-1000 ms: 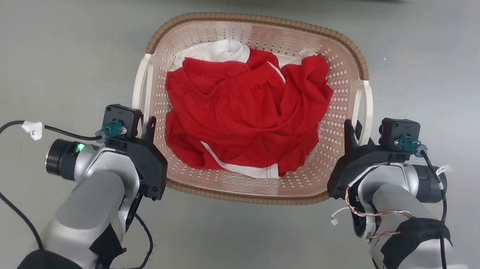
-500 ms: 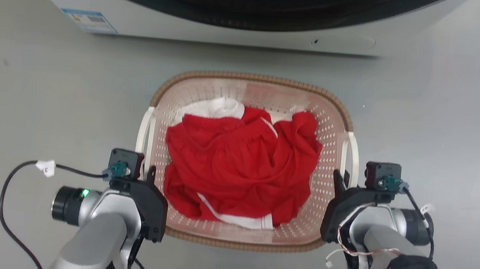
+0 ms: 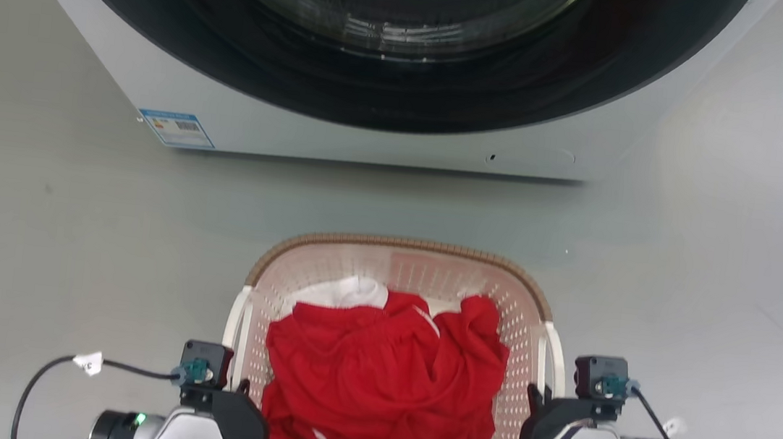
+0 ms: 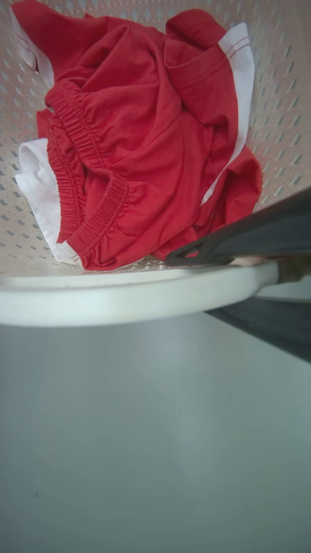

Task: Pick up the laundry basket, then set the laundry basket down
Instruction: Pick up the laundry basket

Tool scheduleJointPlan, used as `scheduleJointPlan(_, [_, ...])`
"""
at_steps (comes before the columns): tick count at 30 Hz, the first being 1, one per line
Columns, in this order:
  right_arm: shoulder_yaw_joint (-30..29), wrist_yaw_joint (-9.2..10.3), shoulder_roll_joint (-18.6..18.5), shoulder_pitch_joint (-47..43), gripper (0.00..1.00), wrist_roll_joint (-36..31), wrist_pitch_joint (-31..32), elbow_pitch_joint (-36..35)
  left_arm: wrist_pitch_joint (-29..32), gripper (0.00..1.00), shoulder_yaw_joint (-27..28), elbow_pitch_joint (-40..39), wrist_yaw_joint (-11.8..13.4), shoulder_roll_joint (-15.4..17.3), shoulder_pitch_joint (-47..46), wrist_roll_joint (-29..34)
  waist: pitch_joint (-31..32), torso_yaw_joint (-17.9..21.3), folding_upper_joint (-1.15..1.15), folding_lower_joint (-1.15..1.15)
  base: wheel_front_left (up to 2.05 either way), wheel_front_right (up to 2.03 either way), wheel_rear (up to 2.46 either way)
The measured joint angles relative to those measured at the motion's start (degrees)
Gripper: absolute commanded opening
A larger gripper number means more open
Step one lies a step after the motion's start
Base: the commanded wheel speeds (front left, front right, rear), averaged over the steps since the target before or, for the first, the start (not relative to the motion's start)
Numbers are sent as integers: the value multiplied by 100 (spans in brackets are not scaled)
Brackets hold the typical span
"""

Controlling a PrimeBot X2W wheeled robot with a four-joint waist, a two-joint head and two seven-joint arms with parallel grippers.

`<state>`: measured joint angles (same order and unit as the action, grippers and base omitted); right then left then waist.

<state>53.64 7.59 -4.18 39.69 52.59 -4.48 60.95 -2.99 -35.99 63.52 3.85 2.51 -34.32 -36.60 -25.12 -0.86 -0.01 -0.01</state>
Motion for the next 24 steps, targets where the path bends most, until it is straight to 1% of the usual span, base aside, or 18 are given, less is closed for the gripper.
scheduleJointPlan(7, [209,4,1,-551,0,266,98,-64,90,0,-209,-8,68,13,471,-270,514,22,0,1,0,0,0])
scheduleJointPlan(14, [348,4,1,-829,0,470,196,-80,148,0,-347,27,77,15,710,-387,937,42,0,0,0,0,0])
scheduleJointPlan(16, [398,4,1,-904,0,510,222,-81,171,0,-387,22,120,16,790,-491,1052,46,0,0,0,0,0])
scheduleJointPlan(24, [570,5,1,-1142,0,641,349,-86,248,0,-500,20,162,22,1066,-675,1422,59,0,1,0,0,0])
